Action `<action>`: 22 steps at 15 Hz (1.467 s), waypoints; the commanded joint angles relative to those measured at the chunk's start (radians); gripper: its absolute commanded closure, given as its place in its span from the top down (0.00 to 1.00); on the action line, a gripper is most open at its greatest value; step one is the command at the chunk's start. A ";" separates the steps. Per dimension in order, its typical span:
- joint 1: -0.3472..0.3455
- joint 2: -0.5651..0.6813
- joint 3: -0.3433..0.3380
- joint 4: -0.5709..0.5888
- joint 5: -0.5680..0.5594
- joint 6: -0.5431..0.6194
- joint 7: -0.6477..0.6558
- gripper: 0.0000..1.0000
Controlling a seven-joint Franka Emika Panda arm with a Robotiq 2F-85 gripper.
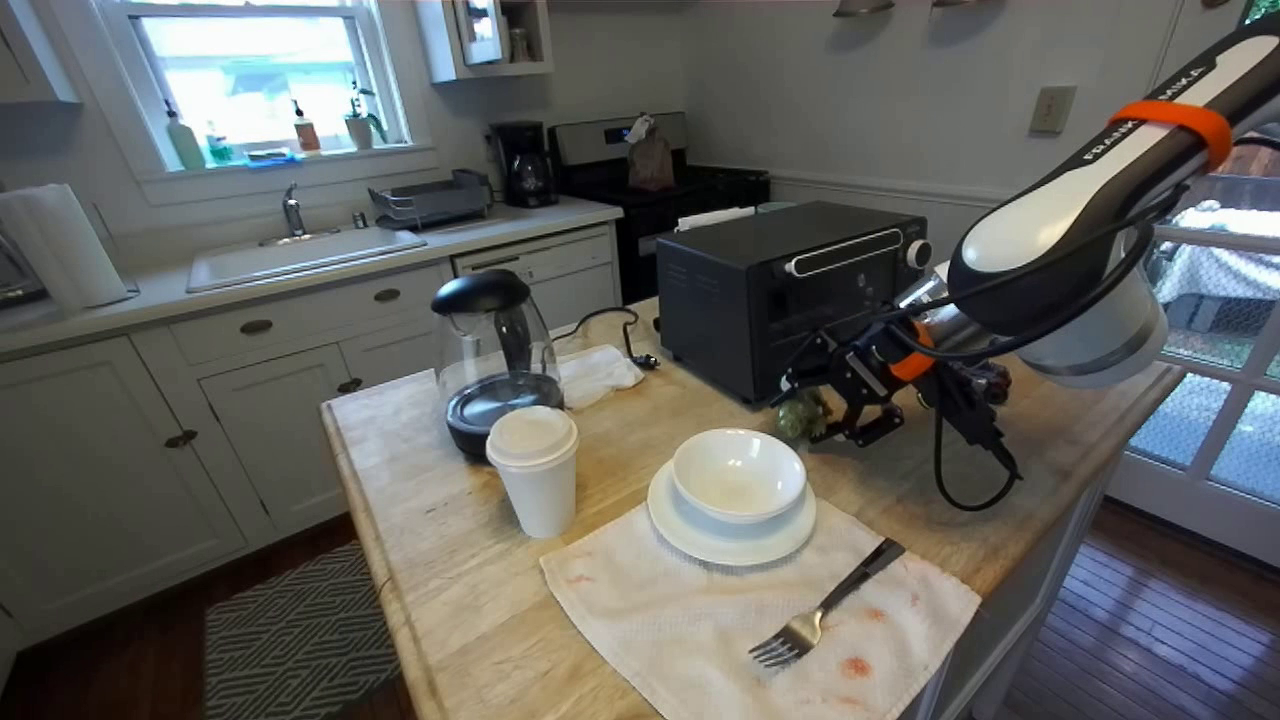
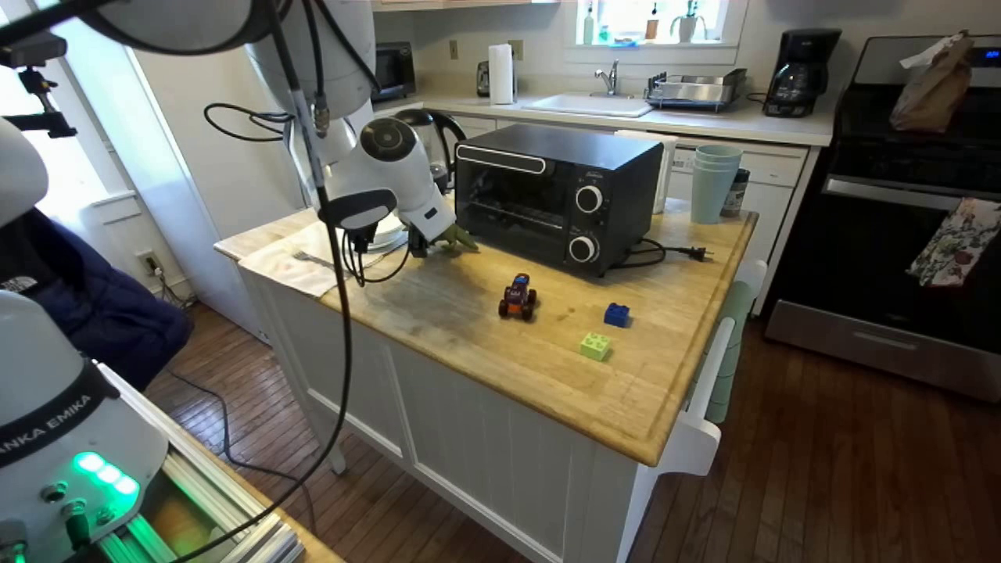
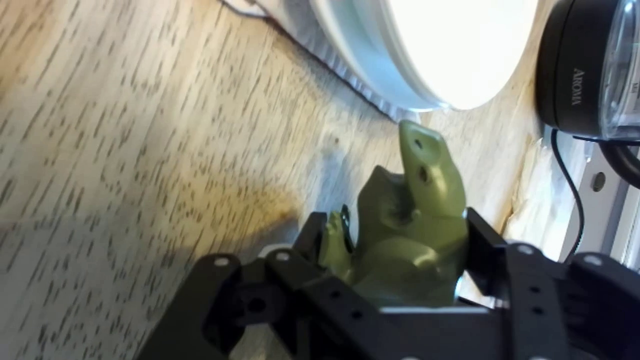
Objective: Put the green toy upright
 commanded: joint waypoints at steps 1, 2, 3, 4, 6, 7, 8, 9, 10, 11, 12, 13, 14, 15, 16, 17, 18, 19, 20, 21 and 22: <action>-0.004 0.053 0.010 0.004 0.044 0.046 -0.034 0.42; -0.005 0.056 0.009 0.004 0.048 0.045 -0.030 0.42; -0.004 0.061 0.008 0.005 0.048 0.048 -0.028 0.42; -0.004 0.069 0.007 0.006 0.047 0.051 -0.029 0.42; -0.006 0.080 0.009 0.005 0.045 0.053 -0.028 0.42; -0.005 0.079 0.008 0.005 0.047 0.054 -0.026 0.87; 0.001 0.073 0.004 0.006 0.054 0.062 -0.021 0.93; -0.004 0.075 0.008 0.004 0.054 0.064 -0.019 0.97; 0.000 0.067 0.007 0.003 0.057 0.066 -0.016 1.00; 0.000 0.065 0.009 0.002 0.058 0.066 -0.015 1.00; 0.005 0.057 0.007 0.001 0.063 0.066 -0.012 1.00; 0.006 0.056 0.008 0.001 0.068 0.065 -0.009 1.00; 0.006 0.048 0.010 -0.002 0.078 0.060 -0.002 1.00; 0.011 0.029 0.009 -0.006 0.092 0.059 0.007 1.00; 0.016 0.009 0.008 -0.010 0.107 0.058 0.013 1.00; 0.018 -0.022 0.010 -0.019 0.129 0.043 0.024 1.00; 0.023 -0.060 0.009 -0.029 0.151 0.026 0.032 1.00; 0.029 -0.091 0.008 -0.037 0.172 0.019 0.037 1.00; 0.034 -0.141 0.009 -0.053 0.200 -0.002 0.046 1.00; 0.039 -0.177 0.010 -0.063 0.223 -0.016 0.051 1.00; 0.042 -0.224 0.015 -0.079 0.244 -0.031 0.055 1.00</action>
